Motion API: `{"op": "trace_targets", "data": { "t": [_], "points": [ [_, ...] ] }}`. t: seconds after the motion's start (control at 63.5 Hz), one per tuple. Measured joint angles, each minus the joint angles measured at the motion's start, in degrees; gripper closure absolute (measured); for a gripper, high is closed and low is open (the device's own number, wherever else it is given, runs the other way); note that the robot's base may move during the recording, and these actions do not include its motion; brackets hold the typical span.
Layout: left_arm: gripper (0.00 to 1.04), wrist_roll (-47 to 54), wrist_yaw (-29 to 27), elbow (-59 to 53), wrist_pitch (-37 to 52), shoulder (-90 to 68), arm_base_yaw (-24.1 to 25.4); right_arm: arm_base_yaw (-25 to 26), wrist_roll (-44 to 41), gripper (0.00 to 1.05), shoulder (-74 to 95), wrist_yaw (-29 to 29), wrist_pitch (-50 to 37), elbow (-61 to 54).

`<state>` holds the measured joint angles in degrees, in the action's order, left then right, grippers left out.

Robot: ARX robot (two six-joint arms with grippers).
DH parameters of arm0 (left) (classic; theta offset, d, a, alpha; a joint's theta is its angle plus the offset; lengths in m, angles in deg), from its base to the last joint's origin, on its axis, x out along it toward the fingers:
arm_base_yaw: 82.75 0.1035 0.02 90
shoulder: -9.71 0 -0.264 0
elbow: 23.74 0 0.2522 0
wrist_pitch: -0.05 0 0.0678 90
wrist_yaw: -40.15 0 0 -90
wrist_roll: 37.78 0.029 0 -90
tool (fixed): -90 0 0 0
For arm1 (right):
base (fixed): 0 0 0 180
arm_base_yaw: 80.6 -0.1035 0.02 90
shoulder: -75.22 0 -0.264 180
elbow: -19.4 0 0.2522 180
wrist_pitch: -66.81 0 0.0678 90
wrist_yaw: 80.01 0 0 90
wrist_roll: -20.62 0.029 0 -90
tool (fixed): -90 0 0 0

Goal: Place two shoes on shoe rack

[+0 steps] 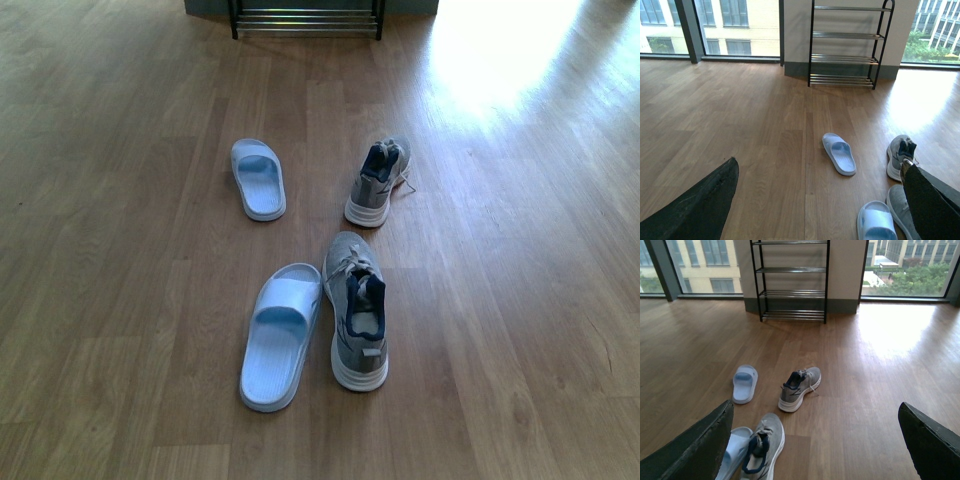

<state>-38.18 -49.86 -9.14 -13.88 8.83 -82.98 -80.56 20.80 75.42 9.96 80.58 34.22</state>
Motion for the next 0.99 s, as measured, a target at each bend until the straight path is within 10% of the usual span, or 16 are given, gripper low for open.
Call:
{"op": "trace_targets", "data": {
  "t": [0.992],
  "points": [
    [0.09,0.00,0.00,0.00,0.00,0.00,0.00,2.27,-1.33,0.09,11.69,4.07,4.66,2.47]
  ]
}}
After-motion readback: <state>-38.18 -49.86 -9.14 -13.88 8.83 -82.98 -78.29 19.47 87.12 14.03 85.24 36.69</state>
